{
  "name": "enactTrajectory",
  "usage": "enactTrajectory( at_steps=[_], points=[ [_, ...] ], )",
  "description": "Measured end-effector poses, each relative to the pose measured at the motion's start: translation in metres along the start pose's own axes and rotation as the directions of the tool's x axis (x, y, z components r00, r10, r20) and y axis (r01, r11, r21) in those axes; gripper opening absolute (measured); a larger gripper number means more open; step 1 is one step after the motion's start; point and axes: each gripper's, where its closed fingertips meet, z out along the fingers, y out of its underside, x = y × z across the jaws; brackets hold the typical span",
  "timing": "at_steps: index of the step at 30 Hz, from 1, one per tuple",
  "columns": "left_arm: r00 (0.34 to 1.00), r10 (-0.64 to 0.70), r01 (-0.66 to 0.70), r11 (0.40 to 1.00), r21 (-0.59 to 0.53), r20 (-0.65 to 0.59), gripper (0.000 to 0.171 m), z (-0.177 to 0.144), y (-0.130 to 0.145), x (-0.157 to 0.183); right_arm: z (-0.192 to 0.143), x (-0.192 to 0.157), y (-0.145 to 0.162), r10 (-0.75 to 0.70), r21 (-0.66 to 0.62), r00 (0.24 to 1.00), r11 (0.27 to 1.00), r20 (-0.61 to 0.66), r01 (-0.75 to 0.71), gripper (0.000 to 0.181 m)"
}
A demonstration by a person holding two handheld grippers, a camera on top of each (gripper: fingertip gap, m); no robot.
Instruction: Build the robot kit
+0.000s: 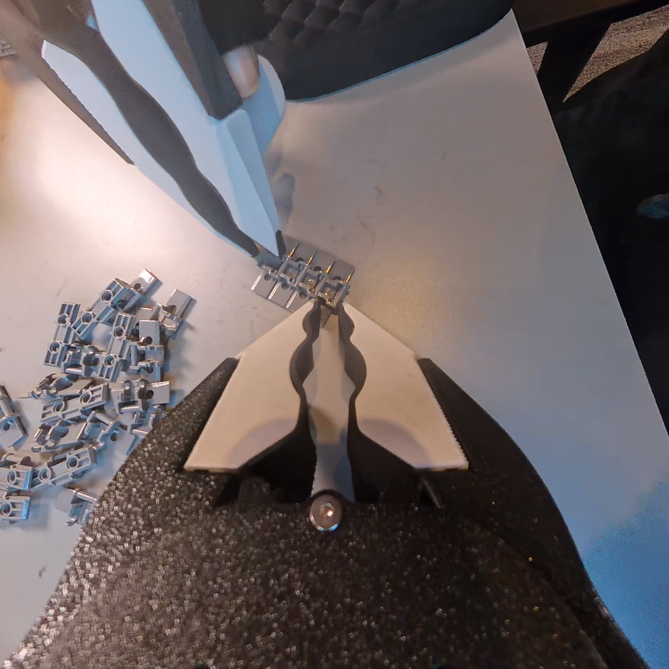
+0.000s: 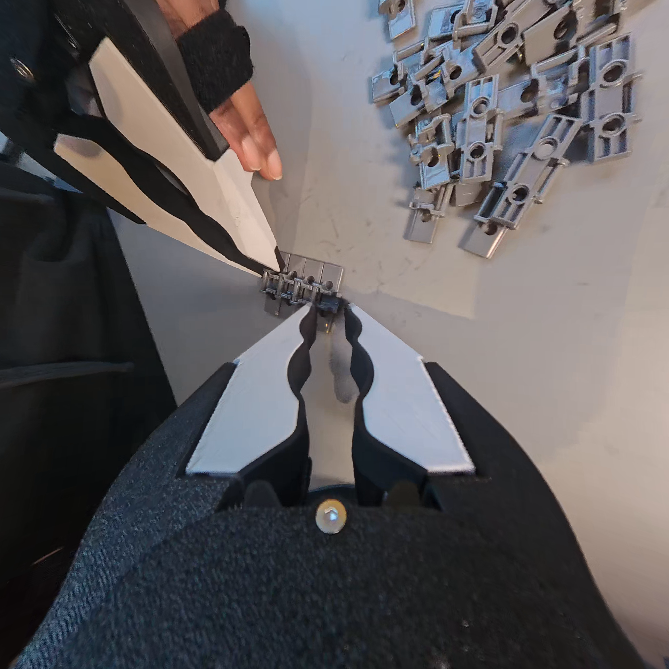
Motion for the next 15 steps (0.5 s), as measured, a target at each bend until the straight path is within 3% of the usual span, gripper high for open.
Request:
enactTrajectory(
  at_steps=[6, 8, 12, 15],
  points=[
    [1.0, 0.002, -0.002, 1.0, 0.004, -0.002, 0.016, -0.005, 0.002, -0.001, 0.001, -0.004, 0.001, -0.077, 0.0, 0.992, 0.997, -0.096, 0.078, 0.014],
    [1.0, -0.011, 0.012, 0.998, 0.066, -0.018, 0.023, -0.018, -0.004, -0.004, -0.003, -0.004, 0.0, -0.091, 0.038, 0.988, 0.995, -0.127, 0.097, 0.019],
    [0.984, -0.159, 0.14, 0.968, 0.207, 0.075, 0.024, -0.064, -0.001, -0.056, -0.02, -0.006, -0.004, -0.083, 0.201, 0.988, 0.974, -0.132, 0.109, 0.027],
    [0.951, -0.248, 0.217, 0.961, 0.174, 0.187, 0.028, -0.084, 0.035, -0.096, -0.033, -0.002, -0.004, -0.104, 0.3, 0.978, 0.941, -0.183, 0.156, 0.033]
  ],
)
